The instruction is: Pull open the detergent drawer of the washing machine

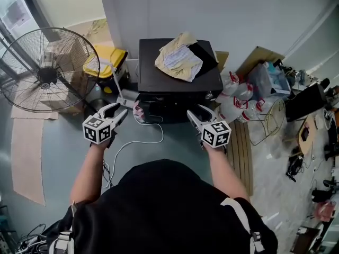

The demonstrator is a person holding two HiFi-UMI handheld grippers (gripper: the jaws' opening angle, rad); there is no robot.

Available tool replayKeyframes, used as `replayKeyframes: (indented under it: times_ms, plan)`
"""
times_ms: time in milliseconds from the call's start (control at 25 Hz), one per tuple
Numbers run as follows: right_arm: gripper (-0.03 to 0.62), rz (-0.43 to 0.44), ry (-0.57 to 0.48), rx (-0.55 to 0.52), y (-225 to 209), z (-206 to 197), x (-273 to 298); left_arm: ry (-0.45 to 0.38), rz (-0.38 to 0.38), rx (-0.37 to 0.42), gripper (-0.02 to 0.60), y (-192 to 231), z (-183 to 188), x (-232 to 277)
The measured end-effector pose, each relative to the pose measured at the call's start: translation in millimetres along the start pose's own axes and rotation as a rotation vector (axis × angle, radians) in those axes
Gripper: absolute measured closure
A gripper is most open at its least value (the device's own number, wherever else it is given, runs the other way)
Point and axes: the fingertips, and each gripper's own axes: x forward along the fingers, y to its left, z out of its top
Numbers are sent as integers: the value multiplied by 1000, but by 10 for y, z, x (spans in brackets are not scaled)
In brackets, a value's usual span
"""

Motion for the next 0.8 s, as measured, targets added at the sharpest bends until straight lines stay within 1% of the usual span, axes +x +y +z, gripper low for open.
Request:
replayKeyframes:
  times_ms: [400, 800]
  plan:
    - [387, 40, 10, -4, -215, -29, 130, -11, 21, -10, 393, -58, 57, 216]
    - [387, 39, 12, 4, -272, 8, 160, -1, 11, -19, 393, -44, 52, 298]
